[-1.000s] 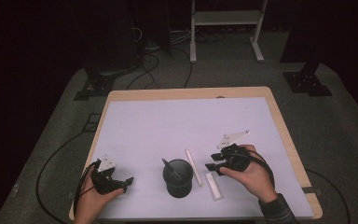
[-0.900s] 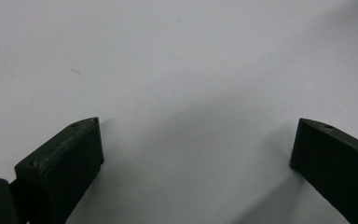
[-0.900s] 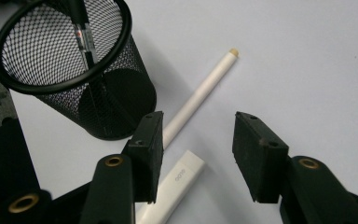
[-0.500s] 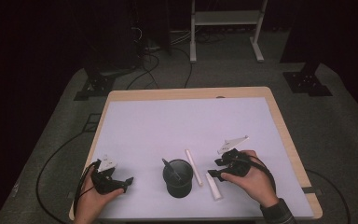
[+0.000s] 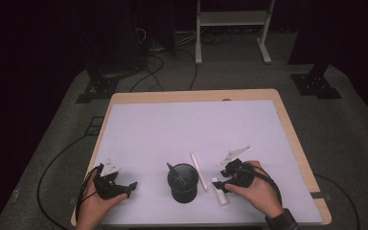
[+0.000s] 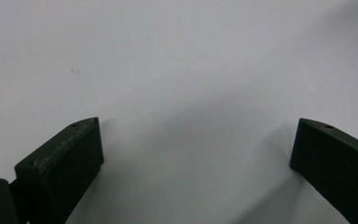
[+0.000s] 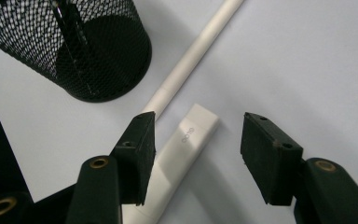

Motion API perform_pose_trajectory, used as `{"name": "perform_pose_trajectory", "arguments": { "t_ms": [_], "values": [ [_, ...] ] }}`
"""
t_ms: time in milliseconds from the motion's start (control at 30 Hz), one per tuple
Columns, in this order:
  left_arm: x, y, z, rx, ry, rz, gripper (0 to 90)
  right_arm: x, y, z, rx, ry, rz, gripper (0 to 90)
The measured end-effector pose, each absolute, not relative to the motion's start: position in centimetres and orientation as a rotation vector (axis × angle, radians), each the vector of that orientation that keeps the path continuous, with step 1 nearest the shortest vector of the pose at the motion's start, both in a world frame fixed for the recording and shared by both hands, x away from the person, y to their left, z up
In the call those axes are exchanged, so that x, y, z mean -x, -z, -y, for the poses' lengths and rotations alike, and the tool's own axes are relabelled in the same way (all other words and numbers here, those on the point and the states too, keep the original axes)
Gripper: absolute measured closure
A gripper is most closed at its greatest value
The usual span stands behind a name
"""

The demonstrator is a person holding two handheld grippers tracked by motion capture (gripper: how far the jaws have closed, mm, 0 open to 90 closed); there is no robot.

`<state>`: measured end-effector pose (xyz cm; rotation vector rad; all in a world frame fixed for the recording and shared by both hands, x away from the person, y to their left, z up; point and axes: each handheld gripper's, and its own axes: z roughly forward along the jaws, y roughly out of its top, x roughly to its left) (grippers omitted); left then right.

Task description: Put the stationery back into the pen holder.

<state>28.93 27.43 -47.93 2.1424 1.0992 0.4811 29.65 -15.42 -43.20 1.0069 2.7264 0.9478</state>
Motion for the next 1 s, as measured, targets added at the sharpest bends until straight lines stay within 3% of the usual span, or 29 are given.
{"name": "perform_pose_trajectory", "arguments": {
  "t_ms": [533, 1000],
  "values": [
    [-28.9, 47.9, -27.4, -2.143, -0.481, -1.099, 1.4, -29.5, 44.7, 14.1, -1.013, -0.852, -2.757, 45.1],
    [-28.9, 47.9, -27.4, -2.143, -0.481, -1.099, 1.4, -29.9, 45.1, 13.2, -1.016, -0.773, -2.769, 52.7]
  ]
}}
